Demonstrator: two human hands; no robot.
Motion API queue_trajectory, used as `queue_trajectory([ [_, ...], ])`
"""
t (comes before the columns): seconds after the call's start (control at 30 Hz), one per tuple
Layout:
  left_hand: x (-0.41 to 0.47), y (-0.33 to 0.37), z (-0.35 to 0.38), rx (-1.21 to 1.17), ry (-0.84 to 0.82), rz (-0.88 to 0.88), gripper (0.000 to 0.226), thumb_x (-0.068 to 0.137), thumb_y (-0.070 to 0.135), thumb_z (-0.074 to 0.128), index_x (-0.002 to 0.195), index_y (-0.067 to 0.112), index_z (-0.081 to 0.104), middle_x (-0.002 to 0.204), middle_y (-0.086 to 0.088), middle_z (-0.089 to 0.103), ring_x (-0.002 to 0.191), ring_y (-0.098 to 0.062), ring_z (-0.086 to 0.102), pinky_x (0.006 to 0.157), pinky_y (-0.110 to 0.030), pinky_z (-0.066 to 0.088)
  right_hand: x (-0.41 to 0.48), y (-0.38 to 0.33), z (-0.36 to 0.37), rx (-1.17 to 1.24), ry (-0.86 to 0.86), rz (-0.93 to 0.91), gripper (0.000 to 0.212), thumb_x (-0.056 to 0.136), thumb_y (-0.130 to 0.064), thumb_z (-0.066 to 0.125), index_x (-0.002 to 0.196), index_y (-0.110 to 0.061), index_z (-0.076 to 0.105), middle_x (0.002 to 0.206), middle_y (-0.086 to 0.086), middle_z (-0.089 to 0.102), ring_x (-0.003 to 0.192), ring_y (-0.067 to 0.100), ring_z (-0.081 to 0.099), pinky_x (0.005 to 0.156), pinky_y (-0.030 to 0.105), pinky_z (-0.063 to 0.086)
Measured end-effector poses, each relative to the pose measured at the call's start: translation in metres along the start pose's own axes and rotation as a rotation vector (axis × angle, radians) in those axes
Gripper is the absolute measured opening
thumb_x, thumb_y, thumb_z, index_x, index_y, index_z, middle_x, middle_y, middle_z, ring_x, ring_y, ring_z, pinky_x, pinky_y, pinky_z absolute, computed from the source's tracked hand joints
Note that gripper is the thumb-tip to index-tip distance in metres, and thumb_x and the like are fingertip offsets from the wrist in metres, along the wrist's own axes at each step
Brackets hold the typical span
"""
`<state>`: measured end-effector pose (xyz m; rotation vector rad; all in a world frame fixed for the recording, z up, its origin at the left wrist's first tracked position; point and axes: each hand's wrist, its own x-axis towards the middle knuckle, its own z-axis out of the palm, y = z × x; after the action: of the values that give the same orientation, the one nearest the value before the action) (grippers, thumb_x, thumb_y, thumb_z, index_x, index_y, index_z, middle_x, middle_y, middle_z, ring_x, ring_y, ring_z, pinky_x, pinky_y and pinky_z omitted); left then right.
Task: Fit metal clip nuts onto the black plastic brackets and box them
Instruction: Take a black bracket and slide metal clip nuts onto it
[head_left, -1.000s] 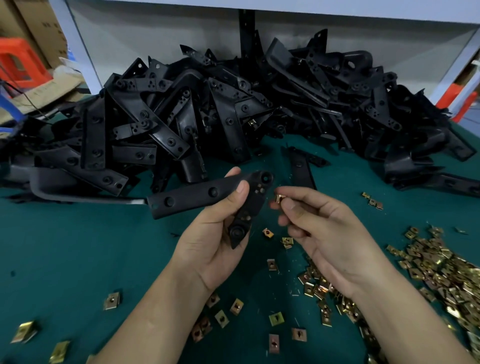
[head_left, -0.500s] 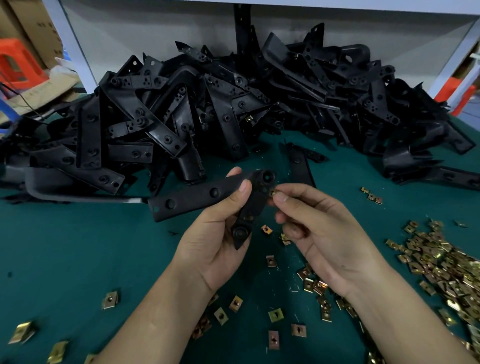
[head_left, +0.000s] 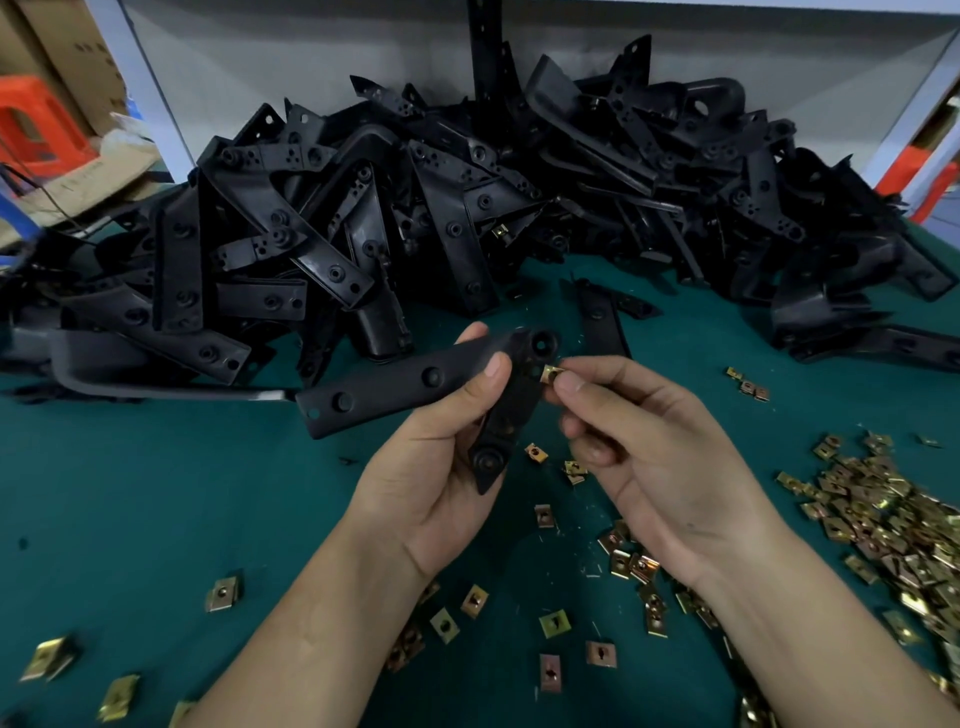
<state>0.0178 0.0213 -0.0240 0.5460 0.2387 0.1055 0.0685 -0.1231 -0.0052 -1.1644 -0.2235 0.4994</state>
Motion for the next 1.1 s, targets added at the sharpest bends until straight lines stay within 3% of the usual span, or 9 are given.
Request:
queue_trajectory([
  [0.17,0.001,-0.001,-0.002,0.001,-0.009,0.009,0.046,0.076,0.012,0.074,0.121,0.02,0.069,0.116,-0.007,0.075,0.1,-0.014,0.074,0.079,-0.023,0.059,-0.001,0.001,0.0,0.009,-0.017,0.018,0.023,0.068,-0.018,0.079,0.09,-0.011,0.079,0.085,0.006,0.072,0.064,0.007,0.057,0.051,0.015,0.041],
  [0.3,0.002,-0.003,-0.005,-0.035,-0.02,-0.029,0.038,0.073,0.009,0.078,0.11,0.019,0.079,0.117,-0.01,0.075,0.101,-0.018,0.074,0.085,-0.028,0.06,0.001,0.001,-0.002,0.036,0.014,0.088,0.025,0.061,-0.02,0.082,0.084,-0.013,0.081,0.081,-0.001,0.071,0.065,0.003,0.052,0.051,0.015,0.038],
  [0.43,0.002,-0.007,-0.005,0.028,-0.072,-0.047,0.058,0.065,0.011,0.084,0.121,0.024,0.072,0.119,-0.008,0.074,0.103,-0.017,0.074,0.092,-0.029,0.057,-0.002,0.002,0.0,0.062,-0.073,0.101,0.005,0.068,-0.016,0.076,0.072,-0.016,0.079,0.071,-0.005,0.066,0.06,0.003,0.046,0.05,0.015,0.033],
  [0.6,0.0,-0.007,-0.006,0.063,-0.094,-0.037,0.059,0.068,0.013,0.084,0.122,0.03,0.069,0.121,-0.006,0.074,0.105,-0.017,0.073,0.096,-0.031,0.055,-0.002,0.003,0.002,0.075,-0.07,0.124,0.004,0.072,-0.016,0.075,0.075,-0.015,0.077,0.072,-0.004,0.06,0.062,0.005,0.044,0.051,0.016,0.034],
  [0.73,0.002,-0.006,-0.004,0.044,0.001,0.001,0.053,0.075,0.012,0.076,0.125,0.029,0.069,0.117,-0.003,0.076,0.1,-0.013,0.074,0.084,-0.027,0.06,0.003,0.004,-0.001,0.068,0.003,0.168,0.02,0.09,-0.004,0.062,0.101,-0.014,0.076,0.092,-0.001,0.071,0.077,0.006,0.058,0.062,0.019,0.042],
  [0.8,0.004,-0.003,-0.005,-0.01,0.035,0.042,0.054,0.076,0.008,0.072,0.127,0.024,0.067,0.113,-0.003,0.077,0.094,-0.013,0.075,0.076,-0.025,0.06,0.006,0.004,-0.005,0.156,0.082,0.19,0.042,0.084,0.01,0.05,0.11,-0.012,0.074,0.101,0.007,0.072,0.09,0.013,0.064,0.069,0.022,0.051],
  [0.9,0.005,0.002,-0.007,-0.04,0.031,0.07,0.057,0.077,0.0,0.067,0.13,0.019,0.064,0.111,-0.006,0.077,0.094,-0.015,0.076,0.078,-0.026,0.06,0.006,0.003,-0.006,0.253,0.107,0.187,0.057,0.08,0.026,0.034,0.112,-0.003,0.071,0.113,0.019,0.071,0.106,0.023,0.069,0.084,0.026,0.059],
  [1.0,0.006,0.003,-0.008,-0.045,0.01,0.067,0.053,0.077,-0.003,0.063,0.125,0.019,0.064,0.108,-0.007,0.077,0.091,-0.016,0.076,0.081,-0.026,0.06,0.004,0.005,-0.004,0.254,0.083,0.179,0.05,0.085,0.03,0.038,0.111,0.0,0.067,0.116,0.022,0.07,0.11,0.027,0.07,0.093,0.031,0.057],
  [1.1,0.006,0.004,-0.009,-0.049,-0.003,0.06,0.049,0.079,-0.004,0.063,0.123,0.019,0.065,0.11,-0.008,0.077,0.094,-0.017,0.076,0.08,-0.026,0.06,0.002,0.004,-0.004,0.259,0.059,0.174,0.033,0.089,0.022,0.048,0.11,0.003,0.065,0.109,0.019,0.069,0.107,0.028,0.071,0.093,0.033,0.056],
])
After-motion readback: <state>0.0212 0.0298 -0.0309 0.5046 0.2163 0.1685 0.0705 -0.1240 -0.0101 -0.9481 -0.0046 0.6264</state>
